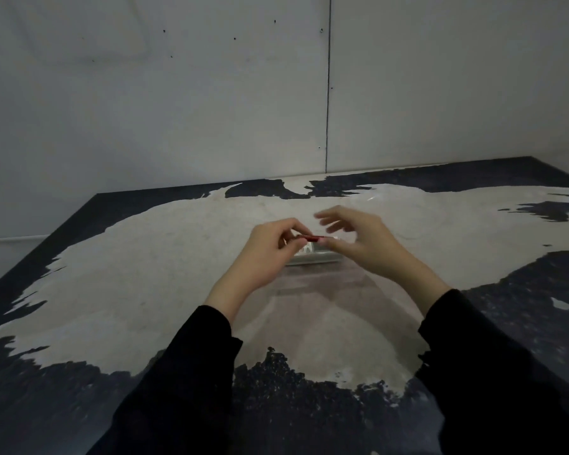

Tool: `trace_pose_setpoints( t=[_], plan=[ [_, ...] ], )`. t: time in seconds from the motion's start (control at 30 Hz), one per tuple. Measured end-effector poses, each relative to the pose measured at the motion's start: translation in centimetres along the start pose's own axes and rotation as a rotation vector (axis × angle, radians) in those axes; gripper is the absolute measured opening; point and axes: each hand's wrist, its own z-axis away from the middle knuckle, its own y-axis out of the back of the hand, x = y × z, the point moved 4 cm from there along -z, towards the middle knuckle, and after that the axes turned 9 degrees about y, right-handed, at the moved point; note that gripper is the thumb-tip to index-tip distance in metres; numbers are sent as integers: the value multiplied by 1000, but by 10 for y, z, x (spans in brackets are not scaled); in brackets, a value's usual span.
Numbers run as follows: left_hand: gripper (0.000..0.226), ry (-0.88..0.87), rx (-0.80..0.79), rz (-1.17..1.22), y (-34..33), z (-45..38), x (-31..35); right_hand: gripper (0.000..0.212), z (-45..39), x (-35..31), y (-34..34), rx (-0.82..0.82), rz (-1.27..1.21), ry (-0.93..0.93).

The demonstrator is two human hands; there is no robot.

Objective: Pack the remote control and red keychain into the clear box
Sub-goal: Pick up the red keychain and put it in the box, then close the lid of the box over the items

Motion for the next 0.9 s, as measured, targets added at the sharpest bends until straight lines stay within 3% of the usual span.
trace_pose_setpoints(
  t=[0.23,0.4,0.67,0.77,0.83,0.9],
  plan=[
    [26,98,-150,-139,-12,0,-11,19,4,9,-9,-107,63,-28],
    [16,99,-216,-395,-14,-3,-7,6,4,7,-16,-273,278,14],
    [14,69,-280,-513,-18,-9,-1,9,5,9,-16,-325,253,-78],
    [8,8,-60,-337,-9,1,-6,12,5,4,-11,-318,254,-24],
    [8,-29,205,-233,0,9,-16,12,0,5,4,-119,152,-24],
    [15,2,357,-126,0,12,-26,16,3,29,31,169,177,-85]
  ],
)
